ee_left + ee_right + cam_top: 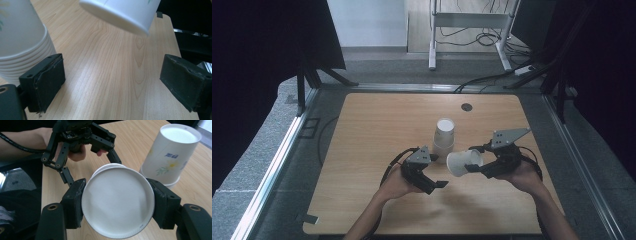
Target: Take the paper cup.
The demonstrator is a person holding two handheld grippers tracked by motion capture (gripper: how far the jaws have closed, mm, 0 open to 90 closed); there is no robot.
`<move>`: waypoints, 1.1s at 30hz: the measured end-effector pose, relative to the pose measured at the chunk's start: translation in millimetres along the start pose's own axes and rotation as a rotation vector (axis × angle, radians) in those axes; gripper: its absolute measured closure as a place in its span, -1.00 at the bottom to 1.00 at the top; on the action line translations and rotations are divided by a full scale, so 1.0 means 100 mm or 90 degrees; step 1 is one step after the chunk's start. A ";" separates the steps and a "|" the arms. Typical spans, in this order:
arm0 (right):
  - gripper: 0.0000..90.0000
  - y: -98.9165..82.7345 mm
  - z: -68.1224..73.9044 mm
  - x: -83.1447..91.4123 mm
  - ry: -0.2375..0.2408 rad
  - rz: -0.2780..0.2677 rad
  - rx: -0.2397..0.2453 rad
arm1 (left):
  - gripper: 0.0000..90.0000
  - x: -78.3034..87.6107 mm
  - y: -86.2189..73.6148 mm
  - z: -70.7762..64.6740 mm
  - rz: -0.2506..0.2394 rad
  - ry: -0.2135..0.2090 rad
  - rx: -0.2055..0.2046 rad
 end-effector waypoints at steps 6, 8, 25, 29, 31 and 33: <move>-0.19 -0.09 0.05 -0.05 0.023 -0.027 -0.005 | -0.86 -0.02 -0.02 -0.03 -0.010 -0.014 -0.002; -0.19 -0.12 0.05 -0.07 0.027 -0.034 -0.006 | -0.86 -0.02 -0.03 -0.04 -0.010 -0.017 -0.002; -0.19 -0.30 0.15 -0.24 0.086 -0.078 -0.012 | -0.80 -0.08 -0.07 -0.10 -0.016 -0.053 -0.011; -0.19 -0.31 0.16 -0.27 0.095 -0.083 -0.015 | -0.75 -0.09 -0.08 -0.11 -0.017 -0.060 -0.013; -0.19 -0.32 0.17 -0.28 0.100 -0.083 -0.016 | -0.71 -0.10 -0.08 -0.12 -0.018 -0.062 -0.014; -0.19 -0.32 0.17 -0.29 0.105 -0.085 -0.016 | -0.69 -0.10 -0.09 -0.12 -0.018 -0.065 -0.015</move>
Point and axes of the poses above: each handheld gripper's, and its own axes: x roughly backward along the jaws, y roughly out of its top, z roughly to its left, the point moved 7 cm from there along -x, roughly forward along the jaws, and after that the axes turned 13 degrees about -z, right-handed, at the moved point
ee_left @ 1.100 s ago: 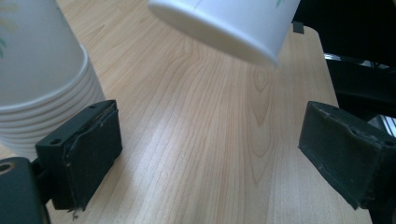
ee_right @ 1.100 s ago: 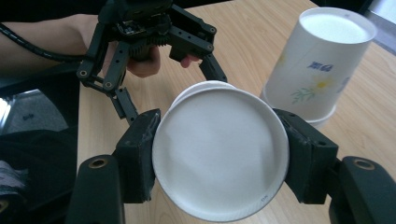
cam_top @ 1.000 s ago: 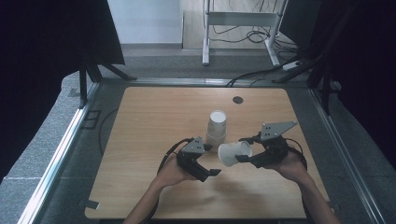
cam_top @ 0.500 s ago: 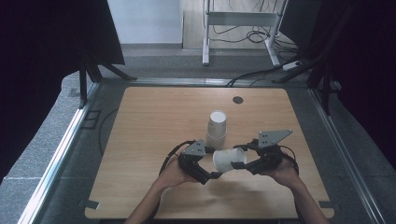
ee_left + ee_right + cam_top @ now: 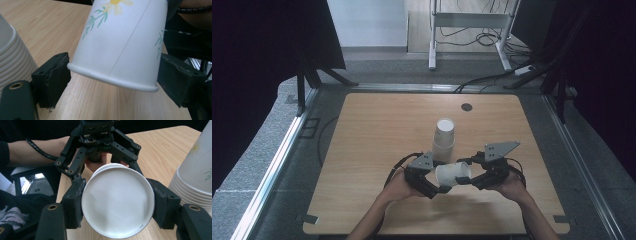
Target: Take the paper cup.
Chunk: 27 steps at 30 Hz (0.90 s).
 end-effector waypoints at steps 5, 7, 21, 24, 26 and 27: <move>-0.19 -0.01 0.00 -0.02 0.010 -0.007 -0.004 | -0.65 0.00 -0.02 0.00 0.006 -0.005 -0.006; -0.19 -0.01 0.00 -0.02 0.013 -0.007 -0.004 | -0.58 0.00 -0.02 -0.01 0.007 -0.009 -0.009; -0.19 -0.04 -0.01 -0.03 0.023 0.010 -0.004 | -0.37 0.02 -0.02 -0.01 0.029 -0.008 -0.026; -0.19 -0.04 -0.01 -0.03 0.023 0.019 -0.001 | -0.35 0.02 -0.02 -0.01 0.038 -0.009 -0.030; -0.19 -0.04 0.00 -0.04 0.023 0.023 0.001 | -0.34 0.02 -0.02 -0.01 0.044 -0.010 -0.031; -0.19 -0.04 0.00 -0.04 0.022 0.027 0.002 | -0.34 0.03 -0.02 -0.01 0.048 -0.009 -0.034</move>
Point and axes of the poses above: each handheld gripper's, and its own axes: x roughly backward along the jaws, y roughly out of its top, z roughly to its left, the point moved 7 cm from there along -x, roughly forward along the jaws, and after that the axes turned 13 degrees about -z, right-handed, at the moved point
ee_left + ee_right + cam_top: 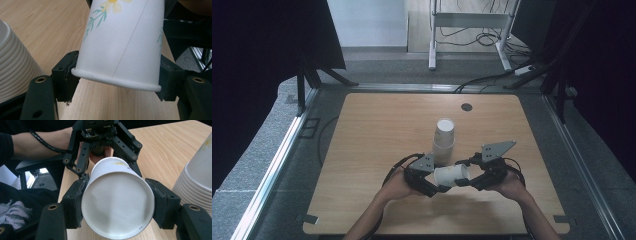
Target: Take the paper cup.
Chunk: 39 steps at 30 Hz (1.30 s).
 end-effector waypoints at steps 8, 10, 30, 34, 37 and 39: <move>-0.31 0.01 0.00 0.01 -0.021 0.027 0.011 | -0.34 0.02 0.04 0.03 0.025 0.009 -0.005; -0.34 0.01 0.00 0.03 -0.029 0.037 0.016 | -0.34 0.02 0.04 0.03 0.033 0.010 -0.007; -0.49 0.03 0.02 0.07 -0.065 0.178 0.059 | -0.34 0.01 0.01 0.03 0.146 0.015 -0.037; -0.50 0.02 0.03 0.05 -0.061 0.209 0.064 | -0.34 0.00 0.00 0.04 0.172 0.017 -0.046; -0.51 0.01 0.04 0.03 -0.059 0.238 0.064 | -0.34 -0.01 0.00 0.03 0.184 0.018 -0.048; -0.51 0.00 0.04 0.01 -0.058 0.253 0.069 | -0.34 -0.02 0.00 0.03 0.196 0.019 -0.051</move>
Point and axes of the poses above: each handheld gripper's, and its own axes: x roughly backward along the jaws, y roughly out of its top, z roughly to its left, the point moved 7 cm from there along -x, roughly forward along the jaws, and after that the axes turned 13 degrees about -z, right-handed, at the moved point
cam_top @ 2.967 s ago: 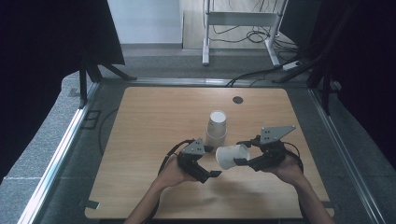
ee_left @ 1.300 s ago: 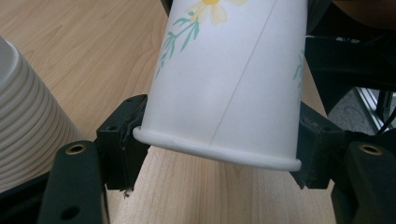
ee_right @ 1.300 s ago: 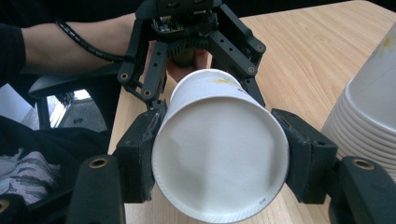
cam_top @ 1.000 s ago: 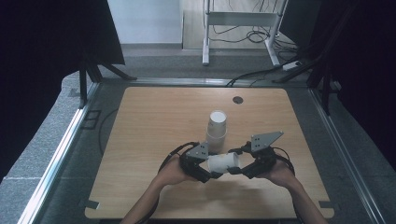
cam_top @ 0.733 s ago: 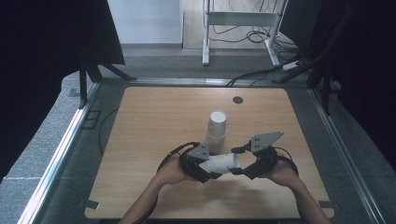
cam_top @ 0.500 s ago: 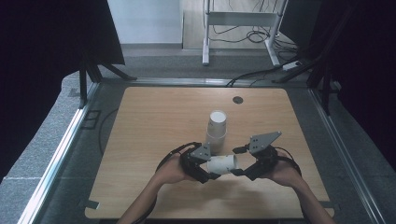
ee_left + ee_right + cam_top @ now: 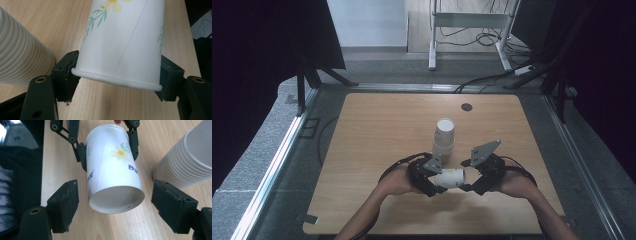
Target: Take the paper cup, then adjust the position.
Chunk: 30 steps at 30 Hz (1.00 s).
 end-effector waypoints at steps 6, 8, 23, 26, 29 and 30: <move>-0.53 0.00 0.01 -0.06 0.008 0.042 0.009 | -0.34 -0.01 0.02 0.00 0.020 0.001 -0.009; -0.53 0.00 0.00 -0.07 0.010 0.055 0.011 | -0.34 -0.01 0.02 0.00 0.027 0.002 -0.011; -0.49 -0.02 0.04 -0.22 0.027 0.144 0.045 | -0.34 -0.03 0.07 -0.01 0.090 0.002 -0.048; -0.47 -0.04 0.05 -0.25 0.032 0.152 0.044 | -0.34 -0.04 0.08 -0.02 0.099 0.003 -0.049; -0.46 -0.05 0.04 -0.26 0.033 0.159 0.050 | -0.34 -0.05 0.09 -0.03 0.111 0.002 -0.059; -0.46 -0.06 0.04 -0.27 0.031 0.160 0.048 | -0.34 -0.05 0.09 -0.03 0.111 0.003 -0.060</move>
Point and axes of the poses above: each handheld gripper's, and its own axes: x roughly backward along the jaws, y roughly out of its top, z roughly to its left, the point moved 7 cm from there along -x, roughly forward along the jaws, and after that the axes turned 13 degrees about -z, right-handed, at the moved point
